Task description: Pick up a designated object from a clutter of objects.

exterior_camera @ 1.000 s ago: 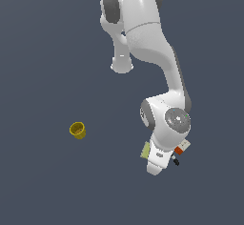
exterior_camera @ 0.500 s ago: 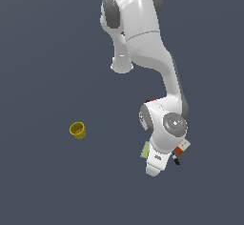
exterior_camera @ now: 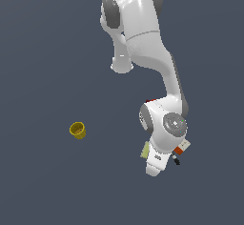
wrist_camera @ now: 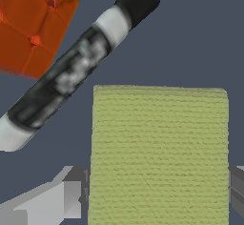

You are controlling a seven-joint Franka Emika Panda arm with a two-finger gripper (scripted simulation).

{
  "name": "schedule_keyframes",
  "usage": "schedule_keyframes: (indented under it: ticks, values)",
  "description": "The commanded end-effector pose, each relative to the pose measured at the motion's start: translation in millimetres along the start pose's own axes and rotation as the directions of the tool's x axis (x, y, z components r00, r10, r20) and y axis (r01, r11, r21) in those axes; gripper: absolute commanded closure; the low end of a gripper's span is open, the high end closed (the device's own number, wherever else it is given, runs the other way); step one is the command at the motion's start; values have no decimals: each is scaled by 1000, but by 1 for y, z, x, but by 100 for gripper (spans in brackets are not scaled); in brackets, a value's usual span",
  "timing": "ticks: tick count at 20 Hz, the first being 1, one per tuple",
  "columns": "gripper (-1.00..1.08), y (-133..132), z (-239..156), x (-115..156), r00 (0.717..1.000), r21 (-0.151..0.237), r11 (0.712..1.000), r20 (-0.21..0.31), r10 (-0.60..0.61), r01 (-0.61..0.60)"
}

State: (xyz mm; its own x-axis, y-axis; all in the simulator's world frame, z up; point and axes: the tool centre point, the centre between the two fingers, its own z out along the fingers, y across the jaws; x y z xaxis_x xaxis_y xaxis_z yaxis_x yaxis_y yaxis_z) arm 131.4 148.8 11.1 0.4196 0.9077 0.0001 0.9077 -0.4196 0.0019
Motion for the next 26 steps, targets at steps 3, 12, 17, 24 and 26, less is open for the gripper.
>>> schedule_keyframes:
  ticks: [3, 12, 17, 24, 26]
  values:
    - [108, 1, -3, -3, 1000, 0, 1000, 0, 0, 0]
    - [108, 6, -34, -32, 1000, 0, 1000, 0, 0, 0]
    - [108, 11, -69, -64, 1000, 0, 1000, 0, 0, 0]
    - [108, 22, -133, -124, 1000, 0, 1000, 1, 0, 0]
    - [108, 26, -151, -141, 1000, 0, 1000, 1, -1, 1]
